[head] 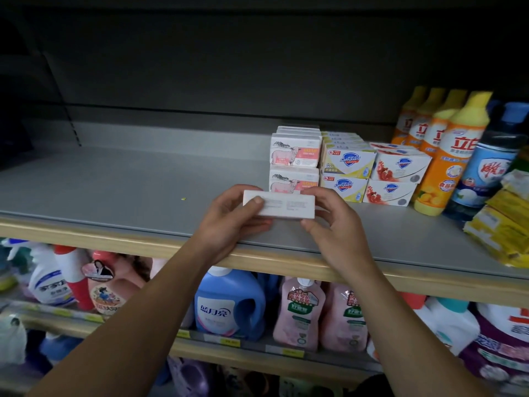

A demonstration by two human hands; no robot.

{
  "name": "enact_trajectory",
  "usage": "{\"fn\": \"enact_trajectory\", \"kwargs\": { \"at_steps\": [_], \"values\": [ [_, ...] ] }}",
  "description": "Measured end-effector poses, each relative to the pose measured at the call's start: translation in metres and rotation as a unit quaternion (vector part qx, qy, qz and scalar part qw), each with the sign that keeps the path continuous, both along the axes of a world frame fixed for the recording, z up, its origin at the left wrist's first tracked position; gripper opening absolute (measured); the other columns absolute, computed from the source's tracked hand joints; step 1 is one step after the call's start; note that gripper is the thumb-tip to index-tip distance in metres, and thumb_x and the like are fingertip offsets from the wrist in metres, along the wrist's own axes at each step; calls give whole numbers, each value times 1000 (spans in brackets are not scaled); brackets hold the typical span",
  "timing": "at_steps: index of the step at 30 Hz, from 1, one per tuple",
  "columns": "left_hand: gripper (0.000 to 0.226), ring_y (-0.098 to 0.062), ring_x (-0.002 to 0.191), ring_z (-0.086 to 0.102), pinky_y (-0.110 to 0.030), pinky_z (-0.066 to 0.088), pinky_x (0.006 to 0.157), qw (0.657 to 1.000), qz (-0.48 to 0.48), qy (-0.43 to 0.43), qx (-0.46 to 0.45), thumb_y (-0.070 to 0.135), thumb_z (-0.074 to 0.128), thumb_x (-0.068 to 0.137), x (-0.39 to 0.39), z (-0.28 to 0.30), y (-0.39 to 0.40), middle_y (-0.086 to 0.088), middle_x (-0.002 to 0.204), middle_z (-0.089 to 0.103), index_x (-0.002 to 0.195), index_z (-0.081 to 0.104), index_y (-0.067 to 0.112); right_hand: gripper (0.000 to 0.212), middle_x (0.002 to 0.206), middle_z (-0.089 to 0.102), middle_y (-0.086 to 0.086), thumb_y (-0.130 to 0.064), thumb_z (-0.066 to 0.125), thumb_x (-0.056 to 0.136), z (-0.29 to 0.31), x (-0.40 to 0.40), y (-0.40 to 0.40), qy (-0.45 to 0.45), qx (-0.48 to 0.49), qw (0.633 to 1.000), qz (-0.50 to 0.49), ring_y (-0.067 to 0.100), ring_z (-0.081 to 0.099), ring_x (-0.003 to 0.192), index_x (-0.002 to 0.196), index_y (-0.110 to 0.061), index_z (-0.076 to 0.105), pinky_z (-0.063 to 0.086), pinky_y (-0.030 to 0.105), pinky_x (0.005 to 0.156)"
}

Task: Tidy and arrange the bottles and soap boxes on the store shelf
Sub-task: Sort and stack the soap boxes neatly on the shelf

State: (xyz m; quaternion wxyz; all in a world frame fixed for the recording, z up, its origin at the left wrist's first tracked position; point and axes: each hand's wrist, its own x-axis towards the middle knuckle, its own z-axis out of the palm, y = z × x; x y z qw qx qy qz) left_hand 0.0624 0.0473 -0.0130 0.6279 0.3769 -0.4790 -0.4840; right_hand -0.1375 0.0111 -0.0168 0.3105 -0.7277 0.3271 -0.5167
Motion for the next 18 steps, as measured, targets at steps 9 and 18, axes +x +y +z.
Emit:
{"fn": "enact_trajectory", "kwargs": {
  "at_steps": [9,18],
  "values": [
    [27,-24,90,68,-44,59,82,999,39,11,-3,25,79,66,-5,-1,-3,-13,99,63,89,71,13,56,124,57,-4,-21,79,73,1,16,6,240,-206,942,-113,17,45,115,126,-21,59,36,27,98],
    [33,-18,97,68,-32,52,91,917,167,-361,0,44,64,88,25,11,-18,2,110,70,114,66,24,52,130,59,6,-16,70,86,41,11,-30,310,-196,923,-120,30,52,114,136,-17,55,37,39,98]
  ]
}}
